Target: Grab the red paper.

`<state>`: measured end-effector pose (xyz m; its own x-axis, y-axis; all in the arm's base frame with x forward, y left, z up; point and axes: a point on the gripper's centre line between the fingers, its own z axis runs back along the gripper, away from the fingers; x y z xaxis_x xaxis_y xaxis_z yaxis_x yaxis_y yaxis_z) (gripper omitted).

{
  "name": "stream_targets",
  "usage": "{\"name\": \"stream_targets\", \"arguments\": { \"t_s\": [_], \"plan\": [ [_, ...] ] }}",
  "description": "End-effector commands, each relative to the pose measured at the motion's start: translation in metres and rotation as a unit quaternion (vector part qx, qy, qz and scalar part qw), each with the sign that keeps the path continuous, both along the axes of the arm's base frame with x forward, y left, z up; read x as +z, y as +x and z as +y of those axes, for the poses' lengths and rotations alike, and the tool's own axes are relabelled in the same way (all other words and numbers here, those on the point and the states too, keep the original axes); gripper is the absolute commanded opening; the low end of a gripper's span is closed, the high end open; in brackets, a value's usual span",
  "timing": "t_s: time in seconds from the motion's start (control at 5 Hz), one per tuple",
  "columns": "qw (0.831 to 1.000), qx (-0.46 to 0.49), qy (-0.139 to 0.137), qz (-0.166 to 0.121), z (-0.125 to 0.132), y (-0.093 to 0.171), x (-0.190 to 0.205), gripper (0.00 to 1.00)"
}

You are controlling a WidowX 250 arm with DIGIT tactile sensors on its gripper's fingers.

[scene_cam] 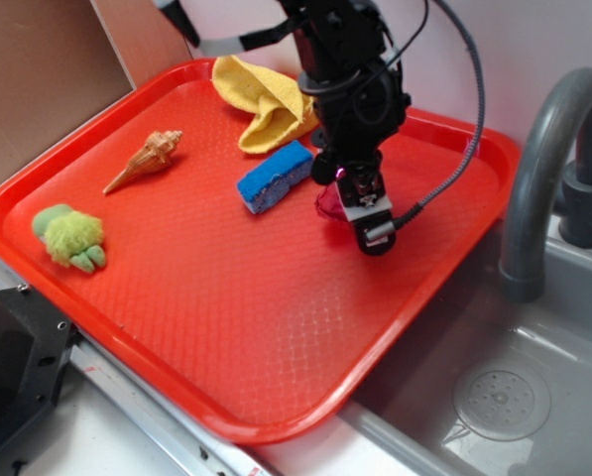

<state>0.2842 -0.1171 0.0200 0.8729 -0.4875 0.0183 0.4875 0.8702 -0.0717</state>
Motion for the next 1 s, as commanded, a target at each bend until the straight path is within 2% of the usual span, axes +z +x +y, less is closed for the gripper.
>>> {"name": "stream_targets", "arguments": {
  "t_s": [0.0,0.2,0.4,0.6,0.8],
  "plan": [
    [1.000,0.007,0.010,-0.002,-0.002,-0.006,0.009,0.00],
    [0.997,0.078,-0.004,-0.022,0.012,0.000,0.049,0.00],
    [0.992,0.124,-0.018,-0.027,0.027,0.000,0.091,0.00],
    [0.977,0.210,0.017,-0.043,0.030,-0.025,0.142,0.00],
    [0.964,0.260,0.015,-0.054,0.032,-0.061,0.182,0.00]
  ]
}}
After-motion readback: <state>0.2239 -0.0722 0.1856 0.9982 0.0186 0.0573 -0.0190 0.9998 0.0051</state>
